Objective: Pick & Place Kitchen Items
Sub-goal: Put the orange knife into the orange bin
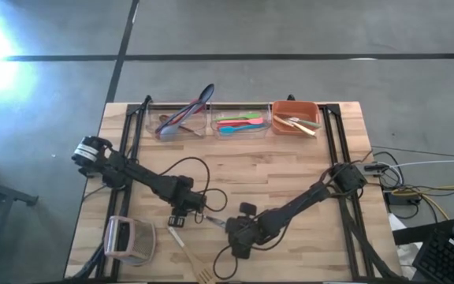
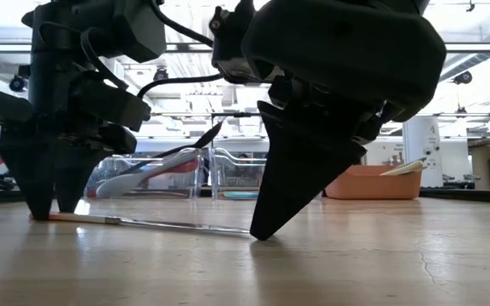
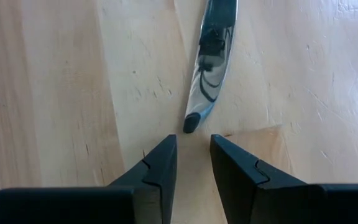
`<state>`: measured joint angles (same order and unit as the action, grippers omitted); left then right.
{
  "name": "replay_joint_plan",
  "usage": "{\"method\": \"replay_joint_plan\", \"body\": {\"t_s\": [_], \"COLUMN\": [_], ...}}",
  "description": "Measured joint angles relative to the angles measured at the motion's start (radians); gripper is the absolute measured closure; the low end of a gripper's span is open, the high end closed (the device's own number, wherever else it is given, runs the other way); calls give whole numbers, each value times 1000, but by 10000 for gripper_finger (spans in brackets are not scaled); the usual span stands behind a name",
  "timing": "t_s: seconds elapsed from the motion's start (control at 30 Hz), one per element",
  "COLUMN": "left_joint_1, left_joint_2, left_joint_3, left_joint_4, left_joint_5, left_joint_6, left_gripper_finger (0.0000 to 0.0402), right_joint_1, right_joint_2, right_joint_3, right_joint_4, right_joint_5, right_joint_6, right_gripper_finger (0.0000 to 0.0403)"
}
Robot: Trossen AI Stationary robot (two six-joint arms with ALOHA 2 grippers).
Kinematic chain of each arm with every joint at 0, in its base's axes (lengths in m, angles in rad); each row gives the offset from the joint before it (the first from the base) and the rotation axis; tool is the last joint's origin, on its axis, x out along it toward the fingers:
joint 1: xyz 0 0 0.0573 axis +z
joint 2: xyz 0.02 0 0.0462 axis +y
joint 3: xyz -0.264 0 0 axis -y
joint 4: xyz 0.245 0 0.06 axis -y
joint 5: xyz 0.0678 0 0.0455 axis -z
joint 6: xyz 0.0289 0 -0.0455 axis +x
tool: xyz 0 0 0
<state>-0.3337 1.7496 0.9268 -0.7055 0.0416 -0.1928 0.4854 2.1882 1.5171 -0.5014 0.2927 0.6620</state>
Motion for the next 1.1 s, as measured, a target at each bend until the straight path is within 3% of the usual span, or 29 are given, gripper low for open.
{"method": "replay_joint_plan", "body": {"t_s": [0.57, 1.1], "left_joint_1": [0, 0], "left_joint_2": [0, 1], "left_joint_3": [-1, -1], "left_joint_4": [7, 10], "left_joint_5": [-2, -2], "left_joint_6": [-2, -1], "left_gripper_finger": [276, 276], "right_joint_1": [-36, -42], "right_joint_2": [8, 19], "right_joint_3": [61, 65], "right_joint_4": [22, 70], "right_joint_5": [23, 23], "right_joint_6": [-27, -36], "right_gripper_finger": [306, 179]}}
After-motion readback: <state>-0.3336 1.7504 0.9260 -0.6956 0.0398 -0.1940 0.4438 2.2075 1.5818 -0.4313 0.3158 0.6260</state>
